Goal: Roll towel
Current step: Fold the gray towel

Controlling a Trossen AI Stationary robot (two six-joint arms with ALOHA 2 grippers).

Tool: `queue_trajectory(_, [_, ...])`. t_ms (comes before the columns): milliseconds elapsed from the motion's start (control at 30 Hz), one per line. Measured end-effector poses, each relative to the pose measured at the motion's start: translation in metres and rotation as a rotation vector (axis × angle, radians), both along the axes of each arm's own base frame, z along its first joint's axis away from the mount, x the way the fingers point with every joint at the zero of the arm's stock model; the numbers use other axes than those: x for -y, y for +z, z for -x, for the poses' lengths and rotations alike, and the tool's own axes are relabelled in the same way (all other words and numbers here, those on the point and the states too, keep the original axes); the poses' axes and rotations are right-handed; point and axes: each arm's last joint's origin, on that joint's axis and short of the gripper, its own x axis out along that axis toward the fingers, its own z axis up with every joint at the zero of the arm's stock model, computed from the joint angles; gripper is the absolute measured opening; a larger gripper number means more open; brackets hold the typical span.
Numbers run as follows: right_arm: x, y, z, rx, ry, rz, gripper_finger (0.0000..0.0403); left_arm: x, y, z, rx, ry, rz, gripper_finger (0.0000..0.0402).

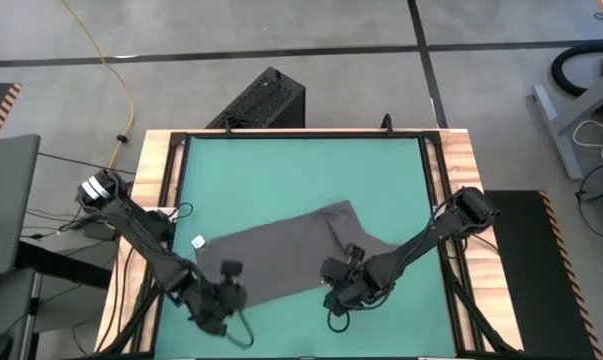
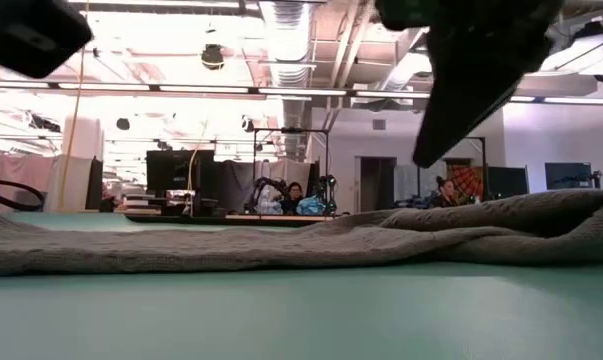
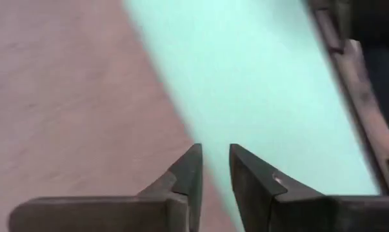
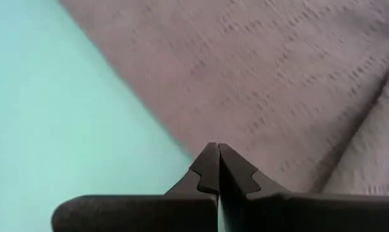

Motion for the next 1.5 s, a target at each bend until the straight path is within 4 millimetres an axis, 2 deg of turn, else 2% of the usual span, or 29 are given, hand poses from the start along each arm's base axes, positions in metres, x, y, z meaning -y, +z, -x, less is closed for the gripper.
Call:
queue_trajectory(100, [-0.006,0.0,0.004,-0.004,0.012,-0.001,0.0021,0.01,-0.019,0.0,-0.02,-0.029,-0.029,0.01])
queue_trajectory(267, [-0.013,-0.001,0.011,-0.026,0.05,0.014,0.003,0.013,-0.049,-0.002,-0.121,0.025,-0.084,0.0158])
queue_trajectory(400, [-0.017,-0.001,0.014,-0.034,0.088,0.029,0.0034,0.013,-0.062,-0.001,-0.188,0.04,-0.104,0.0192])
queue_trajectory(533, [-0.017,-0.001,0.014,-0.038,0.089,0.032,0.0034,0.01,-0.063,0.001,-0.218,0.082,-0.117,0.0202])
queue_trajectory(600, [-0.015,-0.001,0.013,-0.042,0.098,0.039,0.0035,0.007,-0.064,0.001,-0.239,0.107,-0.119,0.0196])
queue_trajectory(700, [-0.015,-0.001,0.014,-0.064,0.168,0.076,0.0035,0.006,-0.065,0.003,-0.269,0.117,-0.12,0.0163])
queue_trajectory(933, [-0.012,-0.004,0.016,-0.16,0.292,0.101,0.0059,0.006,-0.065,0.005,-0.299,0.134,-0.097,0.0016])
queue_trajectory(1067, [-0.01,-0.009,0.017,-0.214,0.342,0.117,0.0096,0.006,-0.065,0.005,-0.301,0.134,-0.098,0.0004])
queue_trajectory(1267, [0.002,-0.03,0.03,-0.319,0.34,0.186,0.0151,0.005,-0.065,0.005,-0.307,0.135,-0.107,0.0001])
queue_trajectory(1500, [0.009,-0.043,0.039,-0.354,0.305,0.232,0.0166,0.005,-0.065,0.006,-0.313,0.134,-0.104,0.0])
